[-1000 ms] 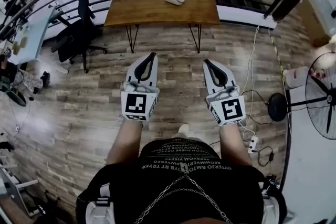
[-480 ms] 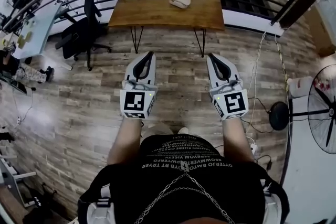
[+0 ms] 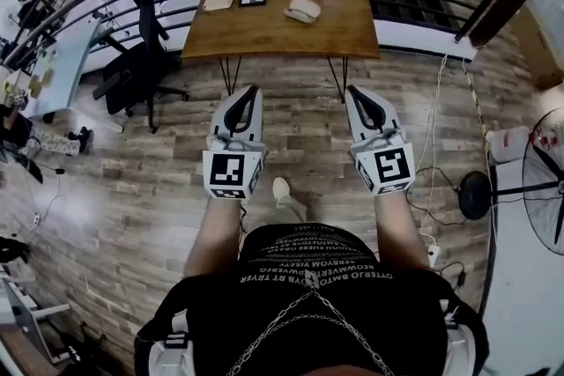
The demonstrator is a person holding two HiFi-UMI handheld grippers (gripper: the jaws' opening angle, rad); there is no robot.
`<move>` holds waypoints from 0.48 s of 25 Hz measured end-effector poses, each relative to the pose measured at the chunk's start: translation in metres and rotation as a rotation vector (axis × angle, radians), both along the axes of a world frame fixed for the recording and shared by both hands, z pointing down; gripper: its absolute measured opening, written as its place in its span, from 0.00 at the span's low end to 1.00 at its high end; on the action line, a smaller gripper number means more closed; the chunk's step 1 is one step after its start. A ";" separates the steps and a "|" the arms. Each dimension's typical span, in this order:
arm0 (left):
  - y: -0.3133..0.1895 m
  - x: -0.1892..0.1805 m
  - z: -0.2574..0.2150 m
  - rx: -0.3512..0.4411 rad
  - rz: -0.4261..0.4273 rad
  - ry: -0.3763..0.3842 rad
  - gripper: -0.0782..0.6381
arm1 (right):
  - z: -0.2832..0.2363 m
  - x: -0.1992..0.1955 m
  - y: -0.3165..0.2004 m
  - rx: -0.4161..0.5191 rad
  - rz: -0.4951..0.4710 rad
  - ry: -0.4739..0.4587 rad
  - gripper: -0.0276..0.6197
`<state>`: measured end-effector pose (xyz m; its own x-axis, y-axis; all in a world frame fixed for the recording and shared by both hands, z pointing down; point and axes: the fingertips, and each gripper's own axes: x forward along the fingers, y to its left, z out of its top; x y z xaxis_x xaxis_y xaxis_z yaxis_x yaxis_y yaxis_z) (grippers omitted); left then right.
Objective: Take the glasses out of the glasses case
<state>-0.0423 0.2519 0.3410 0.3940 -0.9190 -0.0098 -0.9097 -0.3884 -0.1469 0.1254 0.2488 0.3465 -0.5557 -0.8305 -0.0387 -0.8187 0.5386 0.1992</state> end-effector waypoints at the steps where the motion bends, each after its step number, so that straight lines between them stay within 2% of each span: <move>1: -0.007 0.000 -0.001 0.002 0.004 0.000 0.15 | 0.000 -0.001 -0.006 -0.002 0.002 -0.002 0.07; 7: -0.048 -0.001 -0.009 0.017 0.040 -0.007 0.15 | -0.004 -0.009 -0.041 0.000 0.017 -0.015 0.07; 12: -0.072 -0.004 -0.003 -0.001 0.056 -0.013 0.16 | -0.002 -0.015 -0.062 -0.004 0.017 -0.020 0.07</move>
